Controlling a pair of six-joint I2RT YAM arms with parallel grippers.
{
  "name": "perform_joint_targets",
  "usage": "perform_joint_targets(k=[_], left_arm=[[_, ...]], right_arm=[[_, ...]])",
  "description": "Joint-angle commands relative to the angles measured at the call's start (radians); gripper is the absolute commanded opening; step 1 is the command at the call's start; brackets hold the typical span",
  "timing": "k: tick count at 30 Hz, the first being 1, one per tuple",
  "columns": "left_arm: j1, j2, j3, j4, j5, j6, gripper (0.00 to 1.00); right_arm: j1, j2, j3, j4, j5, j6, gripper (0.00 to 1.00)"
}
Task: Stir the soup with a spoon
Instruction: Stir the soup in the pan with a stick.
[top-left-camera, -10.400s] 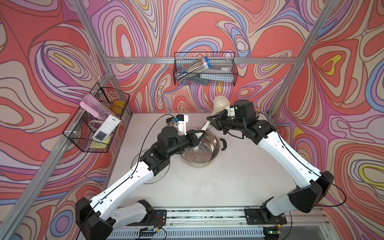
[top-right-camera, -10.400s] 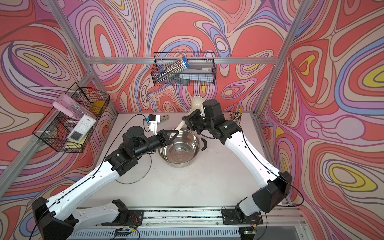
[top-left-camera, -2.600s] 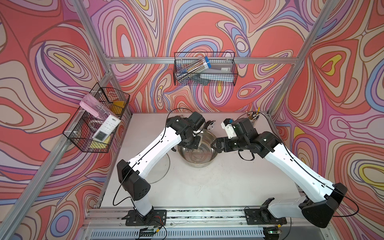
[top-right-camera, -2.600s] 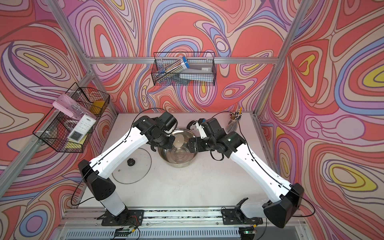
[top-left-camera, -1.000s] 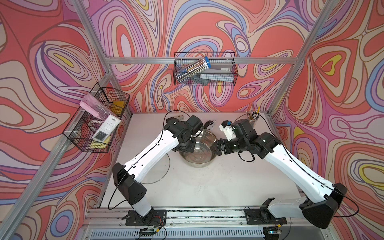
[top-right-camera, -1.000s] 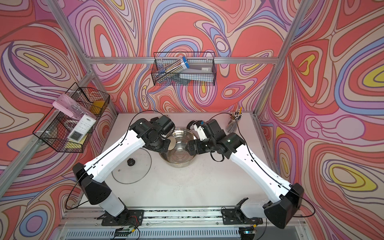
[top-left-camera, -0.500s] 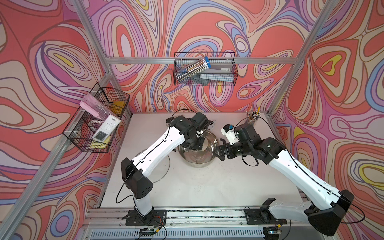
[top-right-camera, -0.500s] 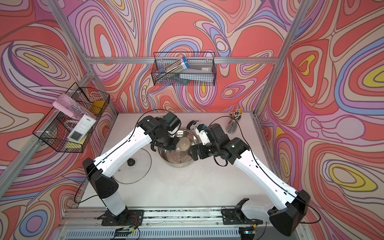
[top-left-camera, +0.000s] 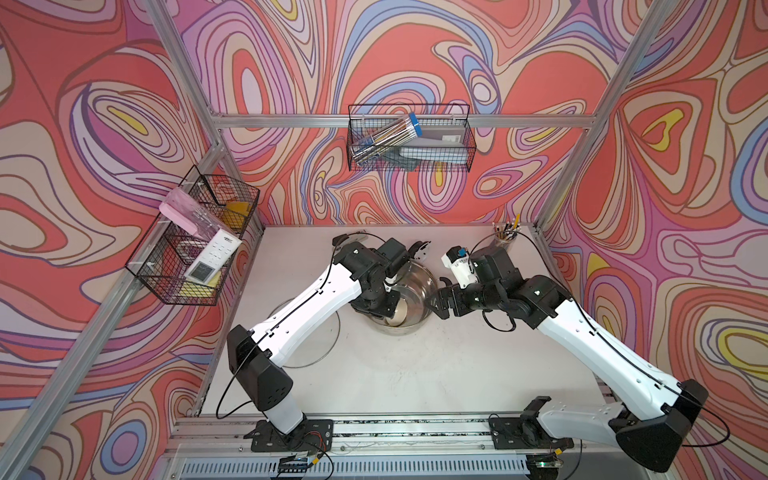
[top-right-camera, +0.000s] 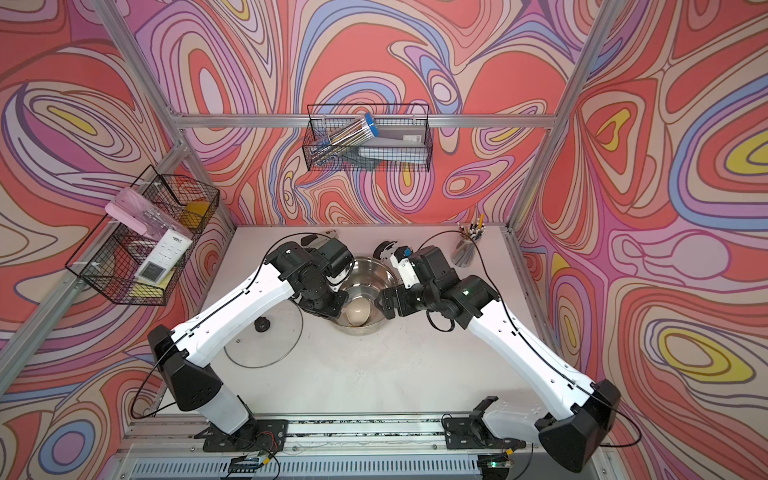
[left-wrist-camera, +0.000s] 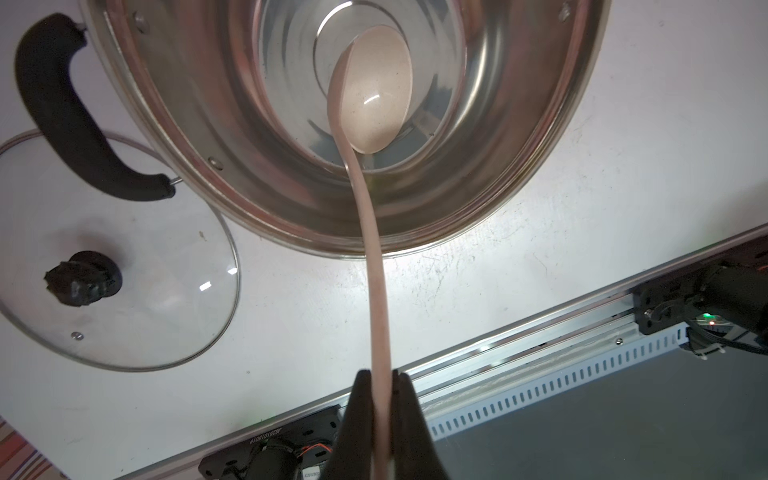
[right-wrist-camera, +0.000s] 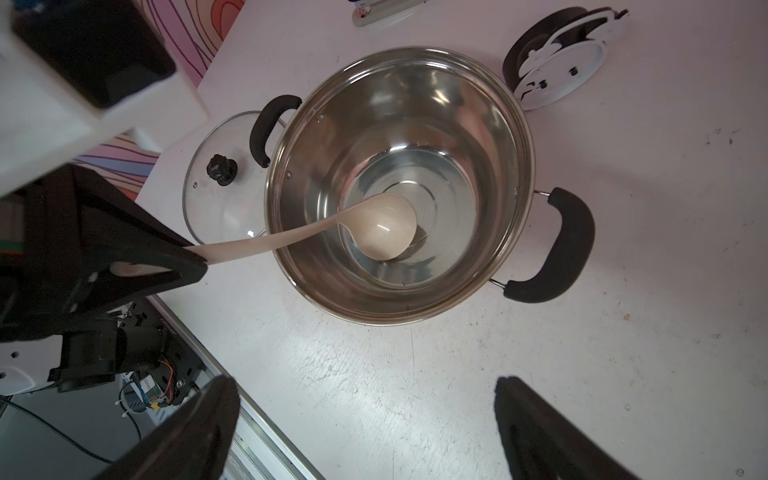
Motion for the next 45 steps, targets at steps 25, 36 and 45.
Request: perform_joint_targets(k=[25,36,45], left_arm=[[0.027,0.185,0.288,0.030,-0.105,0.035,0.00],[0.000,0.152,0.223,0.068,0.051,0.055,0.00],[-0.003,0.016,0.058,0.025,0.025,0.044,0.00]], right_arm=[[0.004,-0.005,0.014,0.023,0.019,0.023,0.98],[0.005,0.015,0.044,0.019,0.015,0.020,0.98],[0.009,0.048,0.079,0.000,-0.002,0.001,0.98]])
